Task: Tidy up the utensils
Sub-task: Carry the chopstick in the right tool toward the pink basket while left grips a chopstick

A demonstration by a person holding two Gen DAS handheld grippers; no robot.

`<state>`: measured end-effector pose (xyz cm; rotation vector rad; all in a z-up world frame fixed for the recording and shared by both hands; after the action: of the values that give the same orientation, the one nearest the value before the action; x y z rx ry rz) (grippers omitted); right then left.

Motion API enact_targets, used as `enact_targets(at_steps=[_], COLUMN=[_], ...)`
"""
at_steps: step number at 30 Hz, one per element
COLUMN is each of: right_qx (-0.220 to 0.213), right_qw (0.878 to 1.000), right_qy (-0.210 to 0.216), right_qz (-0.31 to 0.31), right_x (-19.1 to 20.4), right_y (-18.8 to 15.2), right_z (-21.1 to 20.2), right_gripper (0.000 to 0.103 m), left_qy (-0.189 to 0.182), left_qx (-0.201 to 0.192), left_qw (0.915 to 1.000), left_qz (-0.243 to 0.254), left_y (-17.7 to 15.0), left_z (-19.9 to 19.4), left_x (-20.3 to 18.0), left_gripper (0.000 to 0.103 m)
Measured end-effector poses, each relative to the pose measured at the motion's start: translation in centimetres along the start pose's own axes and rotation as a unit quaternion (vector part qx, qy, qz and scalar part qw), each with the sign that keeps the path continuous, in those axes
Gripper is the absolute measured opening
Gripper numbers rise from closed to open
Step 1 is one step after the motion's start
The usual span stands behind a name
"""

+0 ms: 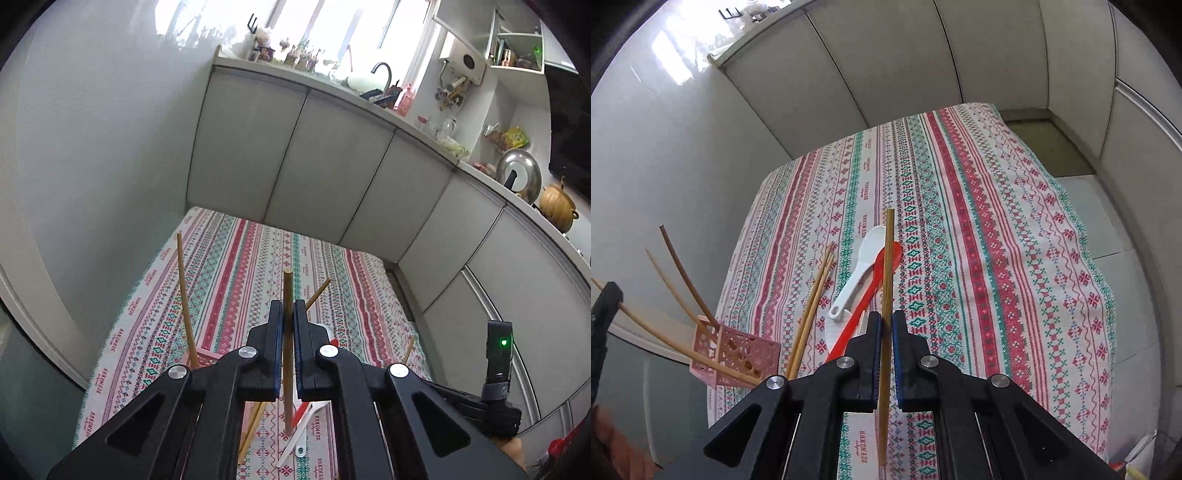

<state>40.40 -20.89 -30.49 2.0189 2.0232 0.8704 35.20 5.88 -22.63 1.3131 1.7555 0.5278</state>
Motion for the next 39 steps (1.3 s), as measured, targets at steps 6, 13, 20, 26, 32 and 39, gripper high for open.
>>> enact_targets(at_steps=[6, 13, 20, 26, 32, 39], right_qx=[-0.028, -0.077, -0.118, -0.135, -0.155, -0.165], right_qw=[1.000, 0.997, 0.993, 0.990, 0.986, 0.984], right_qy=[-0.002, -0.001, -0.008, -0.024, -0.033, -0.027], right_qz=[0.001, -0.003, -0.015, -0.031, -0.055, -0.064], right_x=[-0.2, 0.0, 0.9, 1.6, 2.8, 3.5], right_y=[0.5, 1.5, 1.9, 1.9, 1.8, 1.8], right_z=[-1.9, -4.9, -7.7, -8.4, -9.3, -9.5], right_gripper=[0.006, 0.005, 0.005, 0.005, 0.005, 0.005], left_qy=[-0.004, 0.001, 0.044, 0.062, 0.084, 0.100], left_qx=[-0.027, -0.065, -0.112, -0.098, -0.081, -0.055], left_qw=[0.9995, 0.9975, 0.9915, 0.9929, 0.9930, 0.9931], left_qz=[0.015, 0.028, 0.051, 0.028, 0.017, 0.028], left_y=[1.1, 3.1, 4.8, 5.1, 5.0, 4.4], left_z=[-3.5, -7.5, -10.1, -7.7, -5.2, -2.3], left_x=[-0.8, -0.6, 0.5, 3.5, 5.7, 5.4], left_gripper=[0.005, 0.005, 0.005, 0.005, 0.005, 0.005])
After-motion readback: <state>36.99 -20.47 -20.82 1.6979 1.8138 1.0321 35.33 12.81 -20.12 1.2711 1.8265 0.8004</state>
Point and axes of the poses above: each gripper's, at about its wrist camera, not at the fingertips, and z roughly the way its jaws point, x to its left, y to its top, the point moved 3 cm from there along z, roughly the way its jaws point, and after that the axes turned 4 degrees about -z, right-handed, at the moved point
